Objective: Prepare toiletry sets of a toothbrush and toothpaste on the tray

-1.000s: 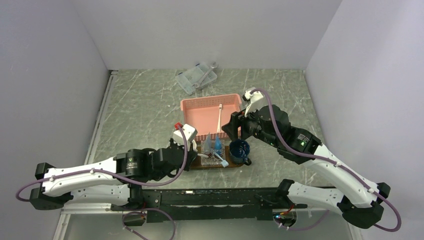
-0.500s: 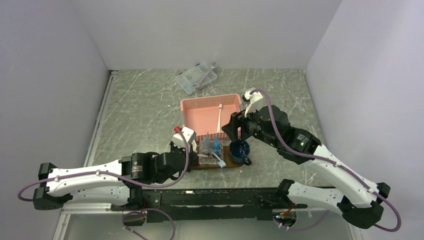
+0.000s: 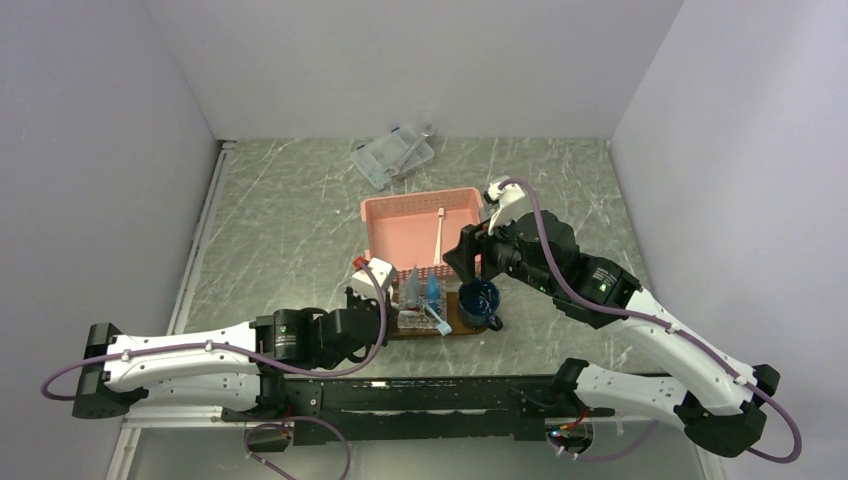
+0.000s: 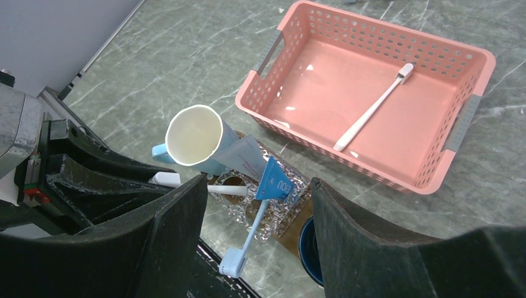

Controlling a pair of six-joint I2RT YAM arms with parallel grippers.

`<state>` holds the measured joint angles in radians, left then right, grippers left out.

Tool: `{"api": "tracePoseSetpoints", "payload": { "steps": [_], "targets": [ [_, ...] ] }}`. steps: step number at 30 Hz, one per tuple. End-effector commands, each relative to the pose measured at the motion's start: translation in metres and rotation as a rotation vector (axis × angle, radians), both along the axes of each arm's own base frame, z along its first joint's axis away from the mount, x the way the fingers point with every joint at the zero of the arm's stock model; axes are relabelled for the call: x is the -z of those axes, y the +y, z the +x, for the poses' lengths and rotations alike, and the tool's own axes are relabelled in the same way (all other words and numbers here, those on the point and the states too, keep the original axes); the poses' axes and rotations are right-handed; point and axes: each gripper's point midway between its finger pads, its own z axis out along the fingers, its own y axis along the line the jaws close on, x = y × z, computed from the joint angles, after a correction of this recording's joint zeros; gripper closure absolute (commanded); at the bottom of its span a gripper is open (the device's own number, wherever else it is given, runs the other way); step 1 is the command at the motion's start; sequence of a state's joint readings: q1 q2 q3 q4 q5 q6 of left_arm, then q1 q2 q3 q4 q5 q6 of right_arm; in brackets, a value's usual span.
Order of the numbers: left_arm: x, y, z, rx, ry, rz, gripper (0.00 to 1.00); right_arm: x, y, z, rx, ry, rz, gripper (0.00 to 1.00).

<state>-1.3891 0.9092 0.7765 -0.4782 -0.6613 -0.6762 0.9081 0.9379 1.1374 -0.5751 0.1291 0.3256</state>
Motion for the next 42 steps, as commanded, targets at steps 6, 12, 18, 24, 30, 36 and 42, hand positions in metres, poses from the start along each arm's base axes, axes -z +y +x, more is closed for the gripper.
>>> {"api": "tracePoseSetpoints", "payload": {
  "steps": [6, 12, 18, 24, 30, 36, 42],
  "targets": [
    [-0.003, 0.001, 0.004, -0.052, -0.009, -0.054, 1.00, -0.006, 0.003, 0.005, 0.010, -0.015, 0.027, 0.36],
    [0.003, -0.001, 0.004, -0.053, 0.000, -0.042, 0.88, -0.004, 0.004, 0.005, 0.008, -0.012, 0.023, 0.36],
    [0.005, -0.005, 0.003, -0.042, 0.005, -0.039, 0.78, -0.004, 0.003, 0.004, 0.010, -0.012, 0.022, 0.36],
    [0.006, -0.003, 0.003, -0.046, 0.004, -0.032, 0.73, -0.003, 0.003, 0.004, 0.009, -0.009, 0.020, 0.36],
    [0.005, -0.001, 0.003, -0.049, 0.003, -0.039, 0.66, -0.002, 0.005, 0.005, 0.006, -0.007, 0.019, 0.36],
    [0.004, 0.000, 0.003, -0.049, 0.003, -0.045, 0.65, -0.001, 0.007, 0.005, 0.003, -0.006, 0.017, 0.36],
    [-0.009, -0.001, 0.003, -0.031, -0.009, -0.051, 0.59, -0.003, 0.005, 0.005, 0.005, -0.009, 0.015, 0.35]
  ]
}}
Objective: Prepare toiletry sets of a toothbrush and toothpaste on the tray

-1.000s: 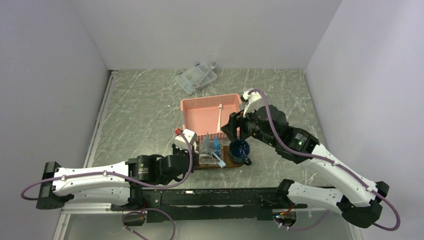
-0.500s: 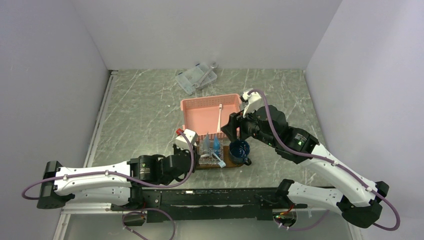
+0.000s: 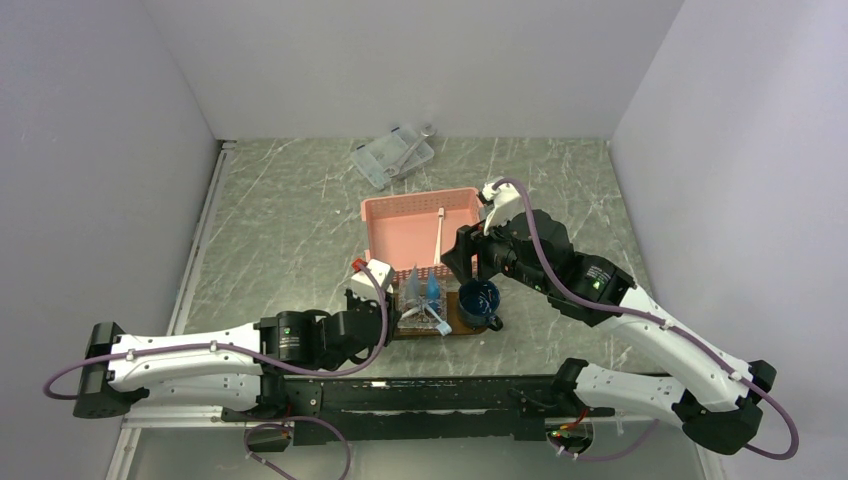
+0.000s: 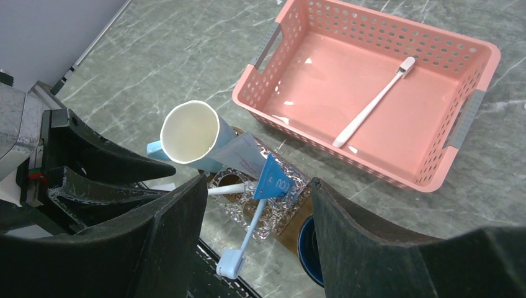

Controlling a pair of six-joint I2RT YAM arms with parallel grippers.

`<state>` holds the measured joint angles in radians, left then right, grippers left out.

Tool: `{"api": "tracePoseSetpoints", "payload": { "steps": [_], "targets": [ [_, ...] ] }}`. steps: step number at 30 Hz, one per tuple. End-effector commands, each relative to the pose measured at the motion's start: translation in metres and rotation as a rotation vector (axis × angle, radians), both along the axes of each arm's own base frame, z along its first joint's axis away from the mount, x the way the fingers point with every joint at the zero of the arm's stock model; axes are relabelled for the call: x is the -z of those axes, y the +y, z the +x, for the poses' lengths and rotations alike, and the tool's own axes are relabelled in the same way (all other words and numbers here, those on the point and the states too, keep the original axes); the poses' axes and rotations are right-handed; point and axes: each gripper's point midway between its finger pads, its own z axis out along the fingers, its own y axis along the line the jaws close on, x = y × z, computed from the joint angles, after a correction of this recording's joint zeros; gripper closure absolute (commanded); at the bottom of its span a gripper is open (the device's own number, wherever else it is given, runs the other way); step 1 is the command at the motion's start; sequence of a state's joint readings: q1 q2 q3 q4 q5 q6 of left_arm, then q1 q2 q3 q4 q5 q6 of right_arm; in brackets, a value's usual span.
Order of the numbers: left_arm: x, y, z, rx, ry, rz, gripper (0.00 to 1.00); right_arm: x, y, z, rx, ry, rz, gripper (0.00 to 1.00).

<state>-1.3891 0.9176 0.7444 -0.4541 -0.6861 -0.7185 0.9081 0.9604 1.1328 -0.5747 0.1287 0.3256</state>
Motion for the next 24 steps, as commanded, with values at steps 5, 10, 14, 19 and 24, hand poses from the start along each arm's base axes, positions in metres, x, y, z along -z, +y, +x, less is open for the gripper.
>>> {"api": "tracePoseSetpoints", "payload": {
  "steps": [5, 10, 14, 19, 24],
  "targets": [
    [-0.037, -0.003, 0.000, 0.042, -0.052, -0.037, 0.52, -0.011, 0.001, 0.004, 0.010, -0.027, 0.028, 0.35],
    [-0.059, -0.005, 0.000, 0.090, -0.102, -0.036, 0.41, -0.007, 0.000, 0.005, 0.015, -0.022, 0.009, 0.33],
    [-0.078, -0.003, 0.002, 0.107, -0.137, -0.011, 0.34, -0.007, -0.003, 0.008, 0.034, -0.028, -0.009, 0.31],
    [-0.103, 0.000, 0.007, 0.126, -0.164, 0.016, 0.01, -0.003, -0.013, 0.016, 0.090, -0.047, -0.052, 0.29],
    [-0.122, 0.008, 0.017, 0.123, -0.195, 0.028, 0.01, 0.001, -0.022, 0.027, 0.146, -0.079, -0.088, 0.26]
  ]
}}
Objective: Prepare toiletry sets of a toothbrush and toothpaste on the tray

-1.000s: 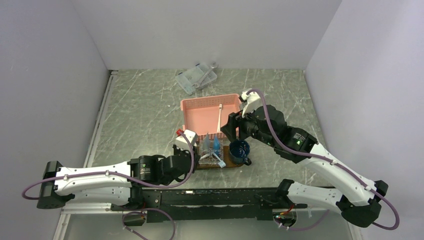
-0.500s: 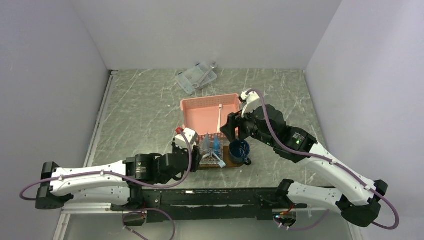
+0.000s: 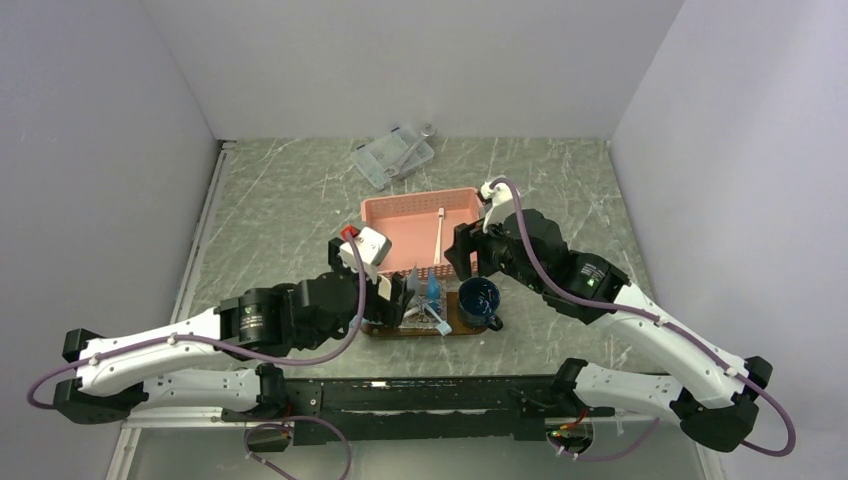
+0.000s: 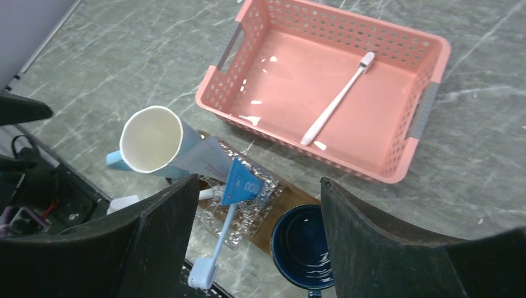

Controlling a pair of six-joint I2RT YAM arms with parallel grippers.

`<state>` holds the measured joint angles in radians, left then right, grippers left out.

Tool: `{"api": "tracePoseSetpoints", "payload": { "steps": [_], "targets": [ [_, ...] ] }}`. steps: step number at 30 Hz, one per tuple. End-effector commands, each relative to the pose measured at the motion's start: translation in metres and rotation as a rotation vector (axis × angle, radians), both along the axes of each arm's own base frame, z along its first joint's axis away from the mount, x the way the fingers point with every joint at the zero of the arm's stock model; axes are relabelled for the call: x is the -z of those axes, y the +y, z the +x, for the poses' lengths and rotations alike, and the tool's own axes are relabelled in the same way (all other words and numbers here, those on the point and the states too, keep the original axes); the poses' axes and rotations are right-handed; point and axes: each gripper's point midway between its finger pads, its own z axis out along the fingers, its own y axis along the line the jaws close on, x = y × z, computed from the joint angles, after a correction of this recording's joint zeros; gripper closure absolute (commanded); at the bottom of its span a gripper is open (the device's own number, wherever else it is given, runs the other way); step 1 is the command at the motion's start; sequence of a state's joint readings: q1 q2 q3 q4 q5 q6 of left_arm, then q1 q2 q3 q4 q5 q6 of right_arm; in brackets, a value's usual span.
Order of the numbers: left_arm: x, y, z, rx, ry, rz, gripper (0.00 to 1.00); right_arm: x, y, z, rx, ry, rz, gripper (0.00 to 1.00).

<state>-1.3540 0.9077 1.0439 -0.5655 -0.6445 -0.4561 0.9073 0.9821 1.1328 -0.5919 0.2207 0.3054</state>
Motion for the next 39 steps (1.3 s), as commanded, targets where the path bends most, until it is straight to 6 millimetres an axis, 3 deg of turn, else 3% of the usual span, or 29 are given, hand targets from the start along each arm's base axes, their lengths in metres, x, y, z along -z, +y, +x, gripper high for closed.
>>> {"api": "tracePoseSetpoints", "payload": {
  "steps": [1, 9, 16, 24, 29, 34, 35, 36, 39],
  "targets": [
    [-0.020, 0.010, 0.009, 0.012, -0.035, 0.031, 0.01, -0.008, -0.014, 0.017, 0.079, -0.066, -0.032, 0.25],
    [-0.028, 0.048, 0.039, -0.068, -0.034, 0.052, 0.01, -0.003, -0.039, 0.051, 0.181, -0.064, -0.034, 0.23],
    [-0.025, 0.094, 0.066, -0.189, -0.039, 0.084, 0.00, 0.005, -0.076, 0.079, 0.325, -0.058, -0.010, 0.22],
    [-0.018, 0.121, 0.091, -0.265, -0.028, 0.077, 0.01, 0.010, -0.117, 0.100, 0.486, -0.050, 0.031, 0.17],
    [-0.011, 0.140, 0.108, -0.317, -0.020, 0.073, 0.01, 0.011, -0.138, 0.104, 0.542, -0.055, 0.070, 0.16],
    [0.003, 0.157, 0.120, -0.364, -0.002, 0.073, 0.01, 0.008, -0.140, 0.099, 0.545, -0.059, 0.095, 0.14],
    [0.003, 0.159, 0.120, -0.370, -0.010, 0.075, 0.01, 0.006, -0.141, 0.097, 0.548, -0.066, 0.102, 0.12],
    [0.003, 0.161, 0.120, -0.378, -0.015, 0.075, 0.01, 0.003, -0.143, 0.095, 0.555, -0.077, 0.112, 0.03],
    [0.000, 0.162, 0.118, -0.380, -0.037, 0.063, 0.01, -0.005, -0.143, 0.091, 0.549, -0.101, 0.129, 0.00]
  ]
}}
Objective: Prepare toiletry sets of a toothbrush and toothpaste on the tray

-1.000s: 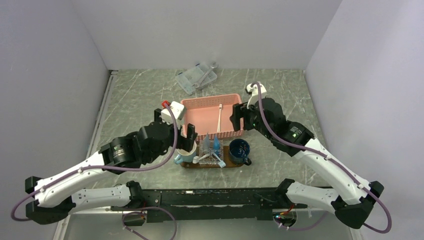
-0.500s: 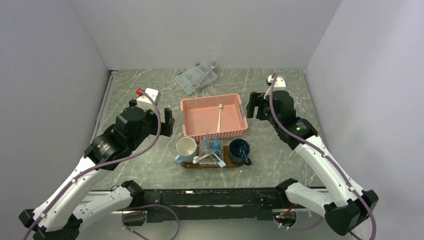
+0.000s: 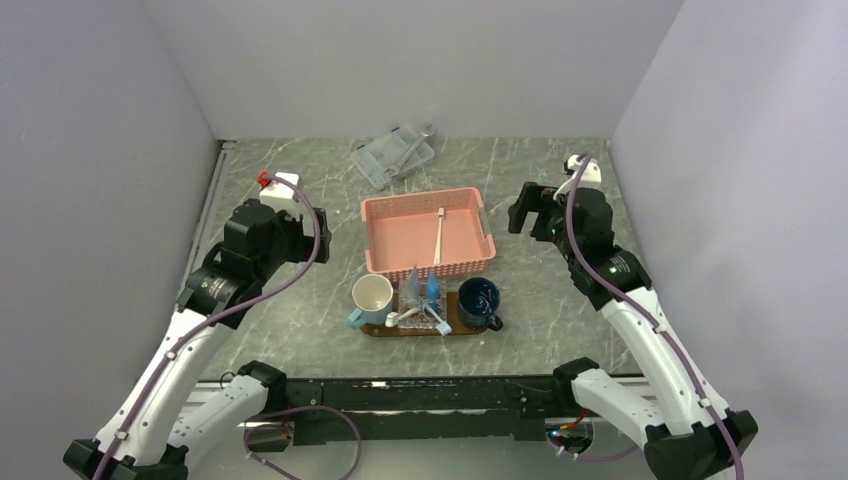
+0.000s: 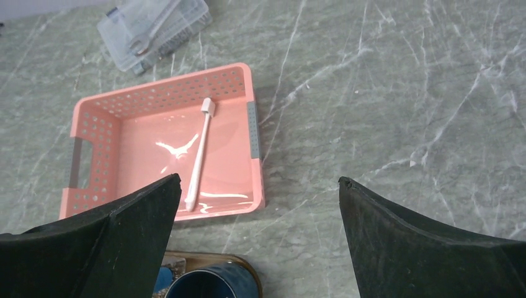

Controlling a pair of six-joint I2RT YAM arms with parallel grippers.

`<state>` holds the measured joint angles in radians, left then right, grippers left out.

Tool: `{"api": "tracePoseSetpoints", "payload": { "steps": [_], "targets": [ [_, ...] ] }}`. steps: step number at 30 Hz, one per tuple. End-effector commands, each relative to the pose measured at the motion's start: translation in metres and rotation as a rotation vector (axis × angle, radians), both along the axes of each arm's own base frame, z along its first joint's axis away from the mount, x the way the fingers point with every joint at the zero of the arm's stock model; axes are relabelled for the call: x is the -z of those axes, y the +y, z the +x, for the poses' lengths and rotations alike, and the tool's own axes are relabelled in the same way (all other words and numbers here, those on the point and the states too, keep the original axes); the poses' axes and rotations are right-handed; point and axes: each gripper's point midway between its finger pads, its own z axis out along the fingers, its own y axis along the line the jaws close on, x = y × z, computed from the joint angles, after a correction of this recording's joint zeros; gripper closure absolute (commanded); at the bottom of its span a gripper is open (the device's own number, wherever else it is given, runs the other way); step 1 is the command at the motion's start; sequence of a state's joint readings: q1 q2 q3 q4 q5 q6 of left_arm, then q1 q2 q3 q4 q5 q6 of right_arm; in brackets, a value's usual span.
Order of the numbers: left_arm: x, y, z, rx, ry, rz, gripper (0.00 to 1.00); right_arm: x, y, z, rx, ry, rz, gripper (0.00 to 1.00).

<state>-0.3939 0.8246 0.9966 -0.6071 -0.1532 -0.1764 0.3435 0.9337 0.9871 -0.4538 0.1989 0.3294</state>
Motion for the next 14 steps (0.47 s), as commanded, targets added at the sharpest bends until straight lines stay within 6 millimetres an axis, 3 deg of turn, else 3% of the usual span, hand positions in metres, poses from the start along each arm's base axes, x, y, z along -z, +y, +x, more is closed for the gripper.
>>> {"api": "tracePoseSetpoints", "payload": {
  "steps": [1, 8, 11, 14],
  "targets": [
    [-0.021, -0.003, 0.001, 0.025, -0.100, -0.029, 0.01, -0.028, -0.001, -0.003, 0.005, -0.101, 0.050, 0.00],
    [-0.016, -0.001, -0.003, 0.023, -0.130, -0.041, 0.01, -0.031, -0.015, -0.007, 0.082, -0.101, 0.041, 0.00],
    [-0.015, 0.001, -0.004, 0.019, -0.132, -0.038, 0.01, -0.031, -0.005, -0.009, 0.012, -0.114, 0.039, 0.00],
    [-0.015, 0.003, -0.005, 0.014, -0.141, -0.037, 0.01, -0.026, -0.009, -0.005, 0.046, -0.082, 0.037, 0.00]
  ]
}}
